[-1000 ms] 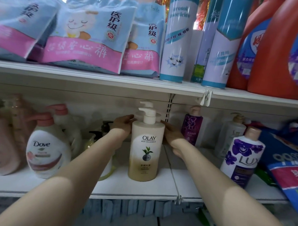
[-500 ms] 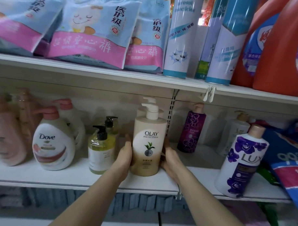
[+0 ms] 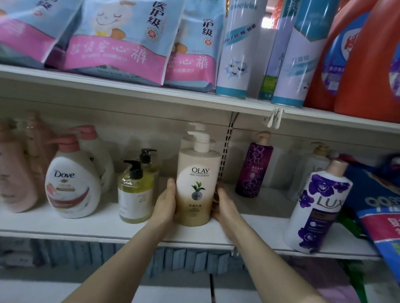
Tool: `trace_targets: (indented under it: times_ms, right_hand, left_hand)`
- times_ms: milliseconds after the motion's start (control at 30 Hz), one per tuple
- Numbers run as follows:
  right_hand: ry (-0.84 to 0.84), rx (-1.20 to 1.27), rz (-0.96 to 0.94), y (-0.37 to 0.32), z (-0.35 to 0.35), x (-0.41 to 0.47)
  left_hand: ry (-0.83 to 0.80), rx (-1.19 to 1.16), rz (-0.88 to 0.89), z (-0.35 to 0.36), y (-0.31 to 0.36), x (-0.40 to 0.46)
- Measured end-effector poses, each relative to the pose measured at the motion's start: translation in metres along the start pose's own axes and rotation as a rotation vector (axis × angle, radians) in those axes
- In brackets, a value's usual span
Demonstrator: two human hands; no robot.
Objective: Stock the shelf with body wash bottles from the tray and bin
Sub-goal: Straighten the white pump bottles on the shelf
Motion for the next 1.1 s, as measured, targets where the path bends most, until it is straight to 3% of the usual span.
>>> trace_targets:
  times_ms: [133,267,533,1100]
  right_hand:
    - [-0.095,-0.221,-0.150,0.020,-0.009,-0.018]
    - [-0.174,-0.437,-0.218,0.033,-0.015,-0.026]
    - [-0.136,-0.566,-0.299,0.037,-0.016,-0.021]
    - [-0.120,-0.461,-0.252,0.033,-0.018,-0.024]
  left_hand:
    - [0.060,0.111,0.237,-0.002,-0.014,-0.030]
    - [0.028,0.310,0.365,-0.002,-0.017,-0.040]
    - [0.021,0.409,0.327,-0.008,-0.021,-0.032]
    - [-0.046,0.342,0.358,-0.013,-0.028,-0.025]
Point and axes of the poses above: each hand's wrist, its own x-axis towards the middle knuckle, its own z-axis out of the palm, y = z × x, the point moved 2 cm from there along x, towards the middle knuckle, and after that the axes turned 11 degrees about x, right-handed, at the moved point
